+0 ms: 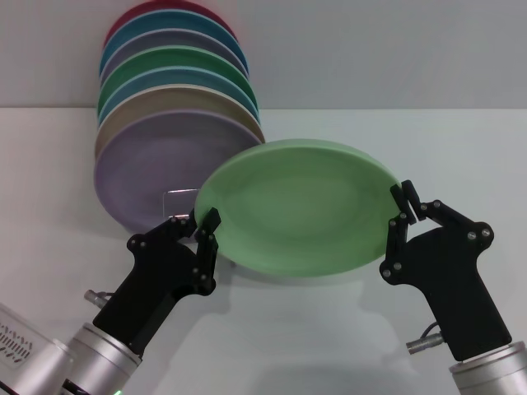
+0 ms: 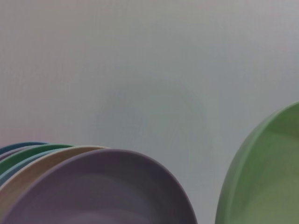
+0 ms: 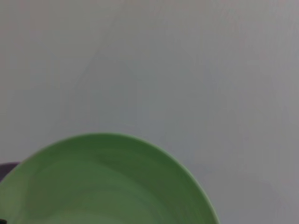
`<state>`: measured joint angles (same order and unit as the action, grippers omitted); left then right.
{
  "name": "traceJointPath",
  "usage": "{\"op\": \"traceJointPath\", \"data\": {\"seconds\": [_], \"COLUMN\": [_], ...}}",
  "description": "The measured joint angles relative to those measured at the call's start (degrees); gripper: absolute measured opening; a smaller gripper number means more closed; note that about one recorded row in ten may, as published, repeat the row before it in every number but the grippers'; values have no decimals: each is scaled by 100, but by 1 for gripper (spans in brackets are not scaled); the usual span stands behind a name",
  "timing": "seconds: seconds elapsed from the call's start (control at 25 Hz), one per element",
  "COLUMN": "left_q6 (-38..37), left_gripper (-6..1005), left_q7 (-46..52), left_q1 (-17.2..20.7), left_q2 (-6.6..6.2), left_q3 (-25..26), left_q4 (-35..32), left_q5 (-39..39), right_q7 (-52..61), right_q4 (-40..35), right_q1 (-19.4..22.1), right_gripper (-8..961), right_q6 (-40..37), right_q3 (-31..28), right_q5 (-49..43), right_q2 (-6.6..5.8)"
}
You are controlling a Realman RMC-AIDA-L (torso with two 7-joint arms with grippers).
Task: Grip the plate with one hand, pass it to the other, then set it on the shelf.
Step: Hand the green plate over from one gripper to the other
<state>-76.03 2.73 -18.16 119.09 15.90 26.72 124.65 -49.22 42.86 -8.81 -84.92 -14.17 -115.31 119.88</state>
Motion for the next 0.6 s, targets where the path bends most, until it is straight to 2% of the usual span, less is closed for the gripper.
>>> {"op": "traceJointPath", "data": {"seconds": [0.28,0.48,0.6], "left_q6": [0,0,50], "left_gripper": [121,40,40], "left_q7": [0,0,1], "left_q1": [-3,-3,1], "left_q2": [0,0,1], "left_q3": [1,27,56], "left_q4": [-16,-29,-5], "left_q5": [-3,-2,1], "right_q7": [0,0,0], "right_q4": [3,-1,-5], "right_q1": [-7,-7,-7], "right_gripper": [72,91,102], "right_q6": [3,4,5], "right_q3": [0,1,2], "right_q5": [0,-1,-1], "right_q2": [0,0,0]}}
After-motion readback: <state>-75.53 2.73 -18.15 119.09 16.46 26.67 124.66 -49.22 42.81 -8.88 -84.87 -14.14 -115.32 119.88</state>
